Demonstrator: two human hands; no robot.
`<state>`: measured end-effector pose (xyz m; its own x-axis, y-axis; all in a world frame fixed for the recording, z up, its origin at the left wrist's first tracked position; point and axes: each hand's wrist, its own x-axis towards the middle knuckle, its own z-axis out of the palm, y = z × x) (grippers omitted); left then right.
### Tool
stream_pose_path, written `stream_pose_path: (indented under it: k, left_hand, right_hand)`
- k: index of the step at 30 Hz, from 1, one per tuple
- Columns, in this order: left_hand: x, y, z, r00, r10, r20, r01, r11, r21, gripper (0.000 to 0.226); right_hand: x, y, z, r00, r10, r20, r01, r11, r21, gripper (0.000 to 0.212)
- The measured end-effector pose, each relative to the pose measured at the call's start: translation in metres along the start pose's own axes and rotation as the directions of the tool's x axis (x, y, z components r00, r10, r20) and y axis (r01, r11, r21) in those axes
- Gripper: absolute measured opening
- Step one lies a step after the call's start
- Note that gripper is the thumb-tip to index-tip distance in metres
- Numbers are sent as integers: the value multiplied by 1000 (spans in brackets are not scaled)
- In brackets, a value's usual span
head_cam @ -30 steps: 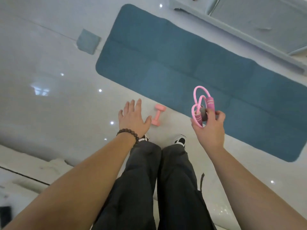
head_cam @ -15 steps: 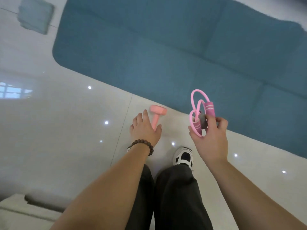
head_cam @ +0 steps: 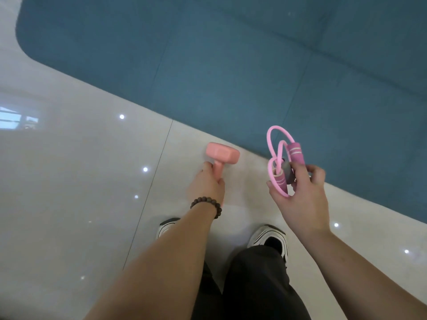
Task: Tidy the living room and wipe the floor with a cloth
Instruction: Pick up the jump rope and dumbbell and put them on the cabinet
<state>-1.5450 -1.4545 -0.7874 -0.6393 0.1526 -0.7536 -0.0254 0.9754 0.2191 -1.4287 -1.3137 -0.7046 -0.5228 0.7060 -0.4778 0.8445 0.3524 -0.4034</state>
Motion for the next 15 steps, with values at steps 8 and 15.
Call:
stream_pose_path:
  k: [8, 15]
  left_hand:
    - [-76, 16, -75, 998, 11, -54, -18, 992, -128, 13]
    - [-226, 63, -253, 989, 16, -144, -48, 974, -221, 16]
  right_hand:
    - [-29, -46, -68, 998, -60, 12, 60, 998, -1, 60]
    - [-108, -158, -231, 976, -217, 11, 216, 976, 20, 62]
